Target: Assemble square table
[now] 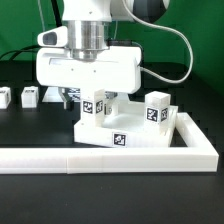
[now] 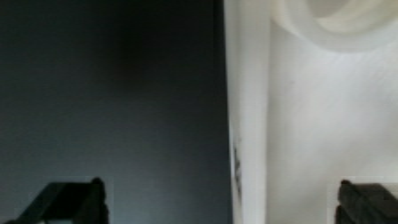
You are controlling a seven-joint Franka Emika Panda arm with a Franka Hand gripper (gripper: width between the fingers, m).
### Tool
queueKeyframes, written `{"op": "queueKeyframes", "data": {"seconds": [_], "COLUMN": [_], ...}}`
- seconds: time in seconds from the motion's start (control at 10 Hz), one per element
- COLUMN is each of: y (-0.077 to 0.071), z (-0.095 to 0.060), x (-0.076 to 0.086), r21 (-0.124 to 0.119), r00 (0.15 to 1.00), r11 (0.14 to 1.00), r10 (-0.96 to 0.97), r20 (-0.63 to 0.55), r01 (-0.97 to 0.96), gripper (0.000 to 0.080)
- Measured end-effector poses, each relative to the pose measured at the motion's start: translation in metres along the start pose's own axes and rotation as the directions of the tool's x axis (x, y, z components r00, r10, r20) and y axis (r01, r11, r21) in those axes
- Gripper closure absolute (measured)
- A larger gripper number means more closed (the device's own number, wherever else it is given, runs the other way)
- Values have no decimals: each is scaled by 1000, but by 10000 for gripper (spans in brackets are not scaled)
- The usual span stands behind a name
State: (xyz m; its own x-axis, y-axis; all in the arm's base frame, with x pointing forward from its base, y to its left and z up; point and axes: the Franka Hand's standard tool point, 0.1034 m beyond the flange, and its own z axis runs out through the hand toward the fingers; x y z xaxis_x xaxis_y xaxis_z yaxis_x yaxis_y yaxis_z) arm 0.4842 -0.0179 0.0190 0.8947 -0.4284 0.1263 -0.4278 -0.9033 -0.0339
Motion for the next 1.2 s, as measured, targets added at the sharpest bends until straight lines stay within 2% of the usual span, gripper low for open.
{"op": "queueKeyframes", "data": {"seconds": [0.2,0.3,0.4,0.5,0.6,0.7,0.8,1.2], "y": [-8,-9,-9,-9,-8,-5,-2,0], "z": [3,3,3,3,3,3,3,3], "x": [-2,-3,-3,-3,-3,-2,-2,-1], "r21": [1,2,2,1,1,-2,-6,-8], "r00": [1000,1000,1000,1000,1000,1000,1000,1000], "r11": [1000,1000,1000,1000,1000,1000,1000,1000], "r10": [0,-3,-1,-1,-1,2,4,7], "r20": [3,3,4,4,4,4,3,2], "r01": [0,3,1,1,1,-2,-4,-7], "gripper": [151,263,429,429,606,606,732,738]}}
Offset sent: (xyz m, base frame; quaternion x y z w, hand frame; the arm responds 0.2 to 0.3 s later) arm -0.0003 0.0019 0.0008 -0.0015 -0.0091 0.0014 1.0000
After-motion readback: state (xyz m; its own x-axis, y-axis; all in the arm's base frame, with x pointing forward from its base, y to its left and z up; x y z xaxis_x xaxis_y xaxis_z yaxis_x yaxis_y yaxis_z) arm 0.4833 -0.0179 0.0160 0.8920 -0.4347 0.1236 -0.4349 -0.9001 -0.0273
